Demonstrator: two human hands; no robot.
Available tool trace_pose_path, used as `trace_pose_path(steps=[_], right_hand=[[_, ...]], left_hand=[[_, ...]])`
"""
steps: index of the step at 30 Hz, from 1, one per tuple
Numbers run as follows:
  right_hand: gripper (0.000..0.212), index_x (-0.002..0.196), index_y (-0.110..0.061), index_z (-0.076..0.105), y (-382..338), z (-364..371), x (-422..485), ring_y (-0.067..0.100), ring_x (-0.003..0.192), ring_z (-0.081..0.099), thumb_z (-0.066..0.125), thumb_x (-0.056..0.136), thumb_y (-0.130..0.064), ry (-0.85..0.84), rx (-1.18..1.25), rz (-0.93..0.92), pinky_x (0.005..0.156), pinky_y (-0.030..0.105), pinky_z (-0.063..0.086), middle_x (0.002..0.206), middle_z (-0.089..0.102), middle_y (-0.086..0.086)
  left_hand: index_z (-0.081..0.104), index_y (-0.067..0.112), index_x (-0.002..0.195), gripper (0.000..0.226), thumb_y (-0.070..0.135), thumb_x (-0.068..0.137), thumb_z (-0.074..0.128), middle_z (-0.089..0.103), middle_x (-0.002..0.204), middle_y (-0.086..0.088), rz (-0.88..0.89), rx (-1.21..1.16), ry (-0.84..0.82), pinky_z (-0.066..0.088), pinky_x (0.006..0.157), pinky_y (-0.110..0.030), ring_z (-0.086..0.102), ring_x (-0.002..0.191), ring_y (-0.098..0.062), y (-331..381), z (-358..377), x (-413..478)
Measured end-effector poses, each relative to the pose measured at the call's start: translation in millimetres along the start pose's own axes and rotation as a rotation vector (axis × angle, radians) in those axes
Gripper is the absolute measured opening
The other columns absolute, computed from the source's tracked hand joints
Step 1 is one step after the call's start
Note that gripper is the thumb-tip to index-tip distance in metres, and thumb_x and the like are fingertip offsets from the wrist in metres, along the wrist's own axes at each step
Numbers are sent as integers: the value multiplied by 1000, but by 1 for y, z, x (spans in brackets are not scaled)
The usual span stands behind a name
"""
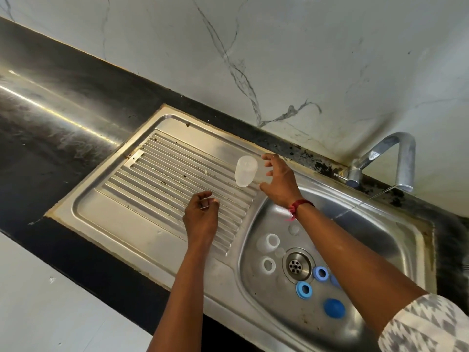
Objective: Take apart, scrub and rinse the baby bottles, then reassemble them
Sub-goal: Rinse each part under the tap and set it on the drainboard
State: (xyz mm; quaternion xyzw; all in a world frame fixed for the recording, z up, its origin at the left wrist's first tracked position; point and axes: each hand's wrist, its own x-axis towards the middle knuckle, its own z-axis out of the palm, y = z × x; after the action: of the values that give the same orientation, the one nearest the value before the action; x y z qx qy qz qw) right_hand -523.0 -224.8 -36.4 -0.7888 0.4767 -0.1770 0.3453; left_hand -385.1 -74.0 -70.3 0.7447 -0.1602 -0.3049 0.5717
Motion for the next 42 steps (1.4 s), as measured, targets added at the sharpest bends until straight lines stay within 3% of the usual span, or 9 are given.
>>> trace_pose_path(steps=[4,8,12,15,23,27,36,39,42], right_hand=[[35,104,-20,60,34,-18,-37,18,91,60,70,80,4,95,15,28,77,20,50,104,61,1],[21,98,-11,70,77,-30,-80,14,84,64,67,83,2,55,-44,142,71,10,44,92,70,1],[24,98,-13,75,134,-28,-110,21,95,68,62,83,1,-92,-150,333,85,25,49,100,74,6],[25,108,-11,74,161,-19,-118,22,103,66,63,87,-5,-189,-210,407,93,26,47,111,71,8],[20,105,-7,72,195,3,-92,30,99,66,62,87,-8,-67,-207,448,88,39,52,100,72,13],[19,105,-10,71,205,17,-73,31,98,66,63,89,-14,-82,-222,418,77,31,49,101,72,13],[19,78,-5,65,219,47,-72,31,81,63,53,92,-10,-37,-239,488,64,28,35,83,68,14],[15,80,-5,69,213,44,-78,27,81,65,59,90,-10,61,-57,490,68,32,46,83,70,11],[5,90,-7,71,196,22,-83,26,84,70,69,89,-10,242,460,725,73,37,58,86,74,9]], left_hand=[[67,36,93,19,18,88,68,74,90,4,-3,12,-142,59,86,-47,72,87,-19,8,29,-13],[67,39,87,15,28,78,68,73,82,4,-14,45,-380,59,82,-51,72,82,-22,1,66,-29],[68,31,95,15,18,87,69,71,77,3,-42,43,-525,52,68,-38,66,75,-19,-11,102,-51],[66,36,98,19,17,93,61,72,89,4,-50,105,-584,52,73,-37,67,83,-16,-23,121,-60],[67,37,104,24,18,93,58,72,103,5,-134,138,-560,47,80,-36,68,99,-17,-45,148,-56],[67,33,101,31,5,94,57,73,100,1,-178,99,-509,49,73,-32,69,96,-19,-50,154,-48],[66,33,109,23,17,93,66,72,102,3,-196,144,-494,52,71,-30,70,92,-17,-62,154,-49],[68,30,109,21,17,93,66,72,101,3,-178,189,-507,51,69,-26,70,91,-15,-58,155,-51],[70,24,112,22,16,92,66,73,101,5,-109,291,-508,55,76,-25,69,90,-10,-53,164,-52]])
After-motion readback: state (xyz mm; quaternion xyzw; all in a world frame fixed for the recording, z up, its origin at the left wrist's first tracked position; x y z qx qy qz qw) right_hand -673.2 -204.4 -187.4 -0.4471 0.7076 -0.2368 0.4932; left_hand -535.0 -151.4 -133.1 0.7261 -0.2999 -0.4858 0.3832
